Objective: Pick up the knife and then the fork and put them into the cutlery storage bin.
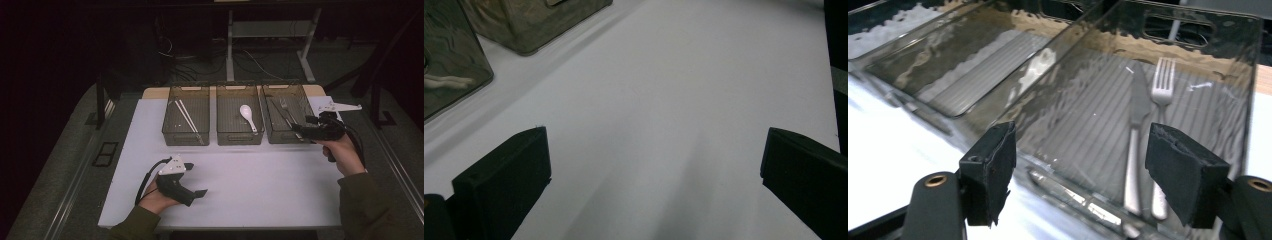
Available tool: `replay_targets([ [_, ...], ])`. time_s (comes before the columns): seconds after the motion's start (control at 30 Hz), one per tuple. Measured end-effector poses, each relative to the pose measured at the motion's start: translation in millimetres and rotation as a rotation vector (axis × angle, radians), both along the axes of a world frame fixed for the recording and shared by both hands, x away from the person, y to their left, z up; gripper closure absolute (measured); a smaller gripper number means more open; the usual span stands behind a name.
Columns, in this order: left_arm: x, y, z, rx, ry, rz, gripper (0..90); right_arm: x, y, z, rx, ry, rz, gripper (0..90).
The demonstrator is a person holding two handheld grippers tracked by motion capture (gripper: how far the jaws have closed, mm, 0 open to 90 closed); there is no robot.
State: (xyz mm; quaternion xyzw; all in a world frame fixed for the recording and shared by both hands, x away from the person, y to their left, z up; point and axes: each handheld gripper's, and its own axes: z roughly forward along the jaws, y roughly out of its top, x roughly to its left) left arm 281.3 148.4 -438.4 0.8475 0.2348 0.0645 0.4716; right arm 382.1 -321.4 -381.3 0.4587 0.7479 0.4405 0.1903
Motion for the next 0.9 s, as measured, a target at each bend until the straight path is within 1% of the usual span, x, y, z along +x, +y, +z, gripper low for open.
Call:
replay_targets([
  [0.07, -0.1, -0.1, 0.0, 0.000, 0.000, -0.002, 0.0, -5.8, 1.7, -1.0, 0.008, -0.009, 0.012, 28.3],
  [0.13, -0.4, 0.0, 0.3, 0.001, -0.002, -0.004, 0.0, -10.8, 4.0, -1.1, 0.007, -0.007, 0.022, 27.4],
  [0.17, -0.5, 0.2, 0.3, 0.003, -0.003, -0.006, 0.0, -13.7, 5.4, -1.0, 0.003, -0.013, 0.028, 27.3],
  [0.23, -0.6, 0.4, 0.3, 0.003, -0.003, -0.006, 0.0, -20.3, 8.2, -1.5, 0.011, -0.018, 0.051, 27.0],
  [0.43, -0.4, 0.8, 0.2, 0.001, -0.002, -0.004, 0.0, -35.6, 14.5, -4.2, -0.007, -0.033, 0.088, 24.7],
  [0.53, -0.8, 0.7, 0.4, 0.003, -0.004, -0.004, 0.0, -43.4, 15.9, -6.3, 0.007, -0.038, 0.100, 24.3],
  [0.67, -1.8, 0.3, 0.6, -0.001, -0.003, -0.001, 0.0, -52.5, 16.9, -11.8, 0.037, -0.028, 0.118, 21.9],
  [0.73, -2.0, 0.4, 0.8, -0.002, -0.003, 0.000, 0.0, -57.0, 18.1, -16.0, 0.040, -0.025, 0.127, 20.8],
  [0.83, -1.9, 0.6, 0.8, -0.004, -0.002, -0.001, 0.0, -63.1, 19.0, -21.2, 0.030, -0.024, 0.151, 20.3],
  [0.9, -1.9, 0.4, 0.7, -0.005, -0.001, -0.001, 0.0, -67.0, 19.0, -24.3, 0.035, -0.020, 0.163, 20.0],
])
